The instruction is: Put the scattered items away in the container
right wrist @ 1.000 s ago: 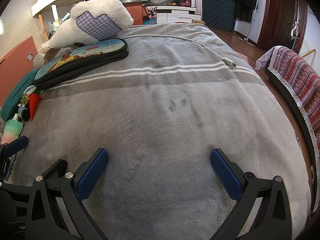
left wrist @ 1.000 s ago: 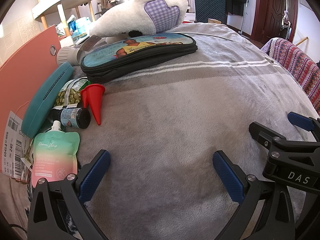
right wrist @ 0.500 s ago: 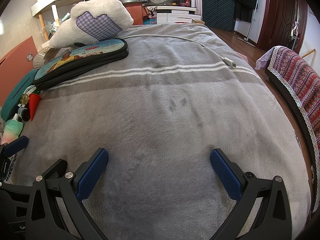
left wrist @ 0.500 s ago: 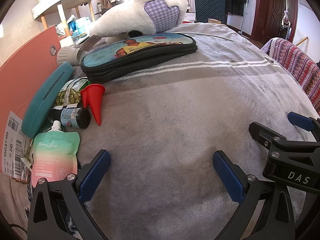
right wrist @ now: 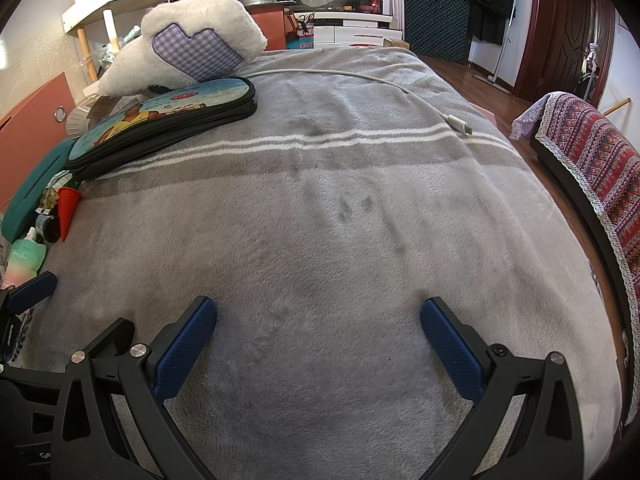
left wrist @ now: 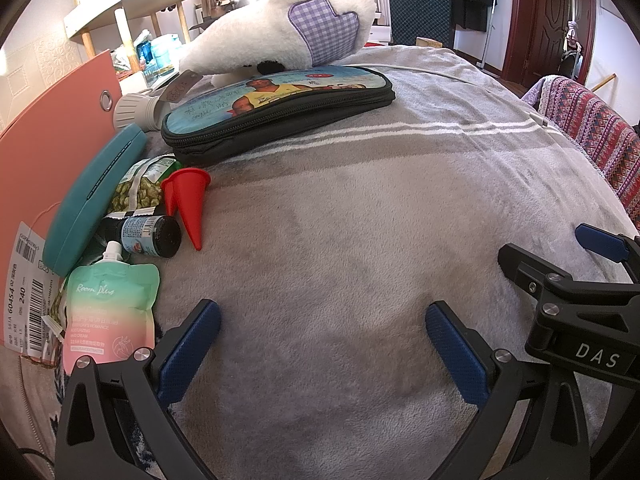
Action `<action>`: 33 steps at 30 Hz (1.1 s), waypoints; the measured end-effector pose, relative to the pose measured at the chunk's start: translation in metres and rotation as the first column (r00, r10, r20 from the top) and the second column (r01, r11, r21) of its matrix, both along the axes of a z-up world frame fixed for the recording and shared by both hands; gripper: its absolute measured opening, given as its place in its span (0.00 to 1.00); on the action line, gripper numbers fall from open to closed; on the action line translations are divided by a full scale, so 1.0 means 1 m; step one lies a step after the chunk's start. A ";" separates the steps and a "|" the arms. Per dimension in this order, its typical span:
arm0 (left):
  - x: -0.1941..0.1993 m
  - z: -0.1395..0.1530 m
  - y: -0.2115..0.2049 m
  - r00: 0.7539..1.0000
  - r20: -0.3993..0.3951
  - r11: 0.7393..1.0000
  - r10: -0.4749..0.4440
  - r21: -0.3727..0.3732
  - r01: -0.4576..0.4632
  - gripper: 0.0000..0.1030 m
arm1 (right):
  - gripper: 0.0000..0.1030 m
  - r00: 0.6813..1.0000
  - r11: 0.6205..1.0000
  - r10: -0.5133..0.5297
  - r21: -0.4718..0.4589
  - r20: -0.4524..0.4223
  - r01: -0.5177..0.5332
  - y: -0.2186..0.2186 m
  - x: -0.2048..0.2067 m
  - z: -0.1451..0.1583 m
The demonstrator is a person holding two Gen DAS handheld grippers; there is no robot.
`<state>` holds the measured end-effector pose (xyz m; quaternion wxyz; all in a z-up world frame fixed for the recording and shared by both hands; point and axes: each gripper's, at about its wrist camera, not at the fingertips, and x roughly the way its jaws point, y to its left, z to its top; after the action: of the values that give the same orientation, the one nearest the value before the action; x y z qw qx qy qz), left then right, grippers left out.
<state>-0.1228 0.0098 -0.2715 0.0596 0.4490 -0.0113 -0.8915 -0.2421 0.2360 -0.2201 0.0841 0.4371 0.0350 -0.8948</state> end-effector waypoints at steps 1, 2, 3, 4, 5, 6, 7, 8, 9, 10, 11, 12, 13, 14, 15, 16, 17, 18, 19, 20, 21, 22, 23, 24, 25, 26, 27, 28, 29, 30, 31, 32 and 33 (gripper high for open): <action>-0.002 0.000 0.001 1.000 0.000 1.000 0.000 0.000 0.000 1.00 | 1.00 1.000 1.000 0.000 0.000 0.000 0.000 0.000 0.000 0.000; -0.003 -0.001 0.002 1.000 0.000 1.000 0.000 0.000 0.000 1.00 | 1.00 1.000 1.000 0.000 0.000 0.000 0.000 0.000 0.000 0.000; -0.003 -0.001 0.002 1.000 0.000 1.000 0.000 0.000 0.000 1.00 | 1.00 1.000 1.000 0.000 0.000 0.000 0.000 0.000 0.000 0.001; -0.002 -0.001 0.002 1.000 0.000 1.000 0.000 0.000 0.000 1.00 | 1.00 1.000 1.000 0.000 0.000 0.000 0.000 0.000 0.000 0.000; -0.003 -0.001 0.002 1.000 0.000 1.000 0.000 0.000 0.000 1.00 | 1.00 1.000 1.000 0.000 0.000 0.000 0.000 0.000 0.000 0.000; -0.003 -0.001 0.002 1.000 0.000 1.000 0.001 0.000 -0.001 1.00 | 1.00 1.000 1.000 0.001 0.000 0.000 -0.001 0.000 0.000 0.000; -0.002 -0.001 0.002 1.000 0.000 1.000 0.001 0.000 -0.001 1.00 | 1.00 1.000 1.000 0.001 0.000 0.000 -0.001 0.000 0.000 0.000; -0.003 -0.001 0.002 1.000 0.000 1.000 0.001 0.000 -0.001 1.00 | 1.00 1.000 1.000 0.001 0.000 0.000 -0.001 0.000 -0.001 0.002; -0.003 -0.001 0.002 1.000 0.000 1.000 0.001 0.000 -0.001 1.00 | 1.00 1.000 1.000 0.001 0.000 0.000 -0.001 0.000 0.000 0.000; -0.002 -0.001 0.002 1.000 0.000 1.000 0.001 0.000 -0.001 1.00 | 1.00 1.000 1.000 0.001 0.000 0.000 -0.001 0.000 0.000 -0.001; -0.003 -0.001 0.002 1.000 0.000 1.000 0.001 0.000 -0.001 1.00 | 1.00 1.000 1.000 0.001 0.000 0.000 -0.001 0.000 0.000 0.000; -0.003 -0.001 0.002 1.000 0.000 1.000 0.001 0.000 -0.001 1.00 | 1.00 1.000 1.000 0.001 0.000 0.000 -0.001 0.000 0.000 0.000; -0.002 -0.001 0.002 1.000 0.000 1.000 0.001 0.000 -0.001 1.00 | 1.00 1.000 1.000 0.001 0.000 0.000 -0.001 0.000 0.000 0.001; -0.003 -0.001 0.002 1.000 0.000 1.000 0.001 0.000 -0.001 1.00 | 1.00 1.000 1.000 0.001 0.000 0.000 -0.001 0.000 -0.001 0.002; -0.003 -0.001 0.002 1.000 0.000 1.000 0.001 0.000 -0.001 1.00 | 1.00 1.000 1.000 0.001 0.000 0.000 -0.001 0.000 0.000 0.000; -0.002 -0.001 0.002 1.000 0.000 1.000 0.002 0.000 -0.002 1.00 | 1.00 1.000 1.000 0.001 0.000 0.000 -0.001 0.000 0.000 0.002; -0.001 -0.001 0.001 1.000 0.000 1.000 0.002 0.000 -0.002 1.00 | 1.00 1.000 1.000 0.001 0.000 0.000 -0.001 0.000 0.000 0.000; -0.002 -0.001 0.002 1.000 0.000 1.000 0.002 0.000 -0.002 1.00 | 1.00 1.000 1.000 0.001 0.000 0.000 -0.001 0.000 0.000 0.000; -0.002 -0.001 0.002 1.000 0.000 1.000 0.002 0.000 -0.002 1.00 | 1.00 1.000 1.000 0.001 0.000 0.000 -0.001 0.000 0.000 0.000; -0.003 -0.001 0.002 1.000 0.000 1.000 0.002 0.000 -0.002 1.00 | 1.00 1.000 1.000 0.002 0.000 0.000 -0.002 0.000 0.000 0.000; -0.003 -0.001 0.002 1.000 0.000 1.000 0.002 0.000 -0.002 1.00 | 1.00 1.000 1.000 0.002 0.000 0.000 -0.002 0.000 0.000 0.000; -0.002 -0.001 0.002 1.000 0.000 1.000 0.002 0.000 -0.002 1.00 | 1.00 1.000 1.000 0.002 0.000 0.000 -0.002 0.000 0.000 0.002; -0.003 -0.001 0.002 1.000 0.000 1.000 0.002 0.000 -0.002 1.00 | 1.00 1.000 1.000 0.002 0.000 0.000 -0.002 0.000 0.000 0.000; -0.003 -0.001 0.002 1.000 0.000 1.000 0.002 0.000 -0.002 1.00 | 1.00 1.000 1.000 0.002 0.000 0.000 -0.002 0.000 0.000 0.000; -0.002 -0.001 0.002 1.000 0.000 1.000 0.002 0.000 -0.002 1.00 | 1.00 1.000 1.000 0.002 0.000 0.000 -0.002 0.000 0.000 0.002; -0.002 -0.001 0.002 1.000 0.000 1.000 0.002 0.000 -0.002 1.00 | 1.00 1.000 1.000 0.002 0.000 0.000 -0.002 0.000 0.000 0.000; -0.003 -0.001 0.002 1.000 0.000 1.000 0.003 0.000 -0.003 1.00 | 1.00 1.000 1.000 0.002 0.000 0.000 -0.002 0.001 0.000 0.000; -0.002 -0.001 0.002 1.000 0.000 1.000 0.003 0.000 -0.003 1.00 | 1.00 1.000 1.000 0.002 0.000 0.000 -0.002 0.001 0.000 0.000; -0.003 -0.001 0.002 1.000 0.000 1.000 0.003 0.000 -0.003 1.00 | 1.00 1.000 1.000 0.002 0.000 0.000 -0.002 0.000 0.000 0.000; -0.003 -0.001 0.002 1.000 0.000 1.000 0.003 0.000 -0.003 1.00 | 1.00 1.000 1.000 0.002 0.000 0.000 -0.002 0.000 0.000 0.000; -0.002 -0.001 0.002 1.000 0.000 1.000 0.003 0.000 -0.003 1.00 | 1.00 1.000 1.000 0.002 0.000 0.000 -0.002 0.001 0.000 0.000; -0.002 -0.001 0.002 1.000 0.000 1.000 0.003 0.000 -0.003 1.00 | 1.00 1.000 1.000 0.002 0.000 0.000 -0.002 0.000 0.000 0.000; -0.003 -0.001 0.002 1.000 0.000 1.000 0.003 0.000 -0.003 1.00 | 1.00 1.000 1.000 0.002 0.000 0.000 -0.002 0.000 0.000 0.000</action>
<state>-0.1253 0.0122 -0.2725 0.0610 0.4489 -0.0106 -0.8914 -0.2418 0.2365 -0.2199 0.0850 0.4370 0.0354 -0.8947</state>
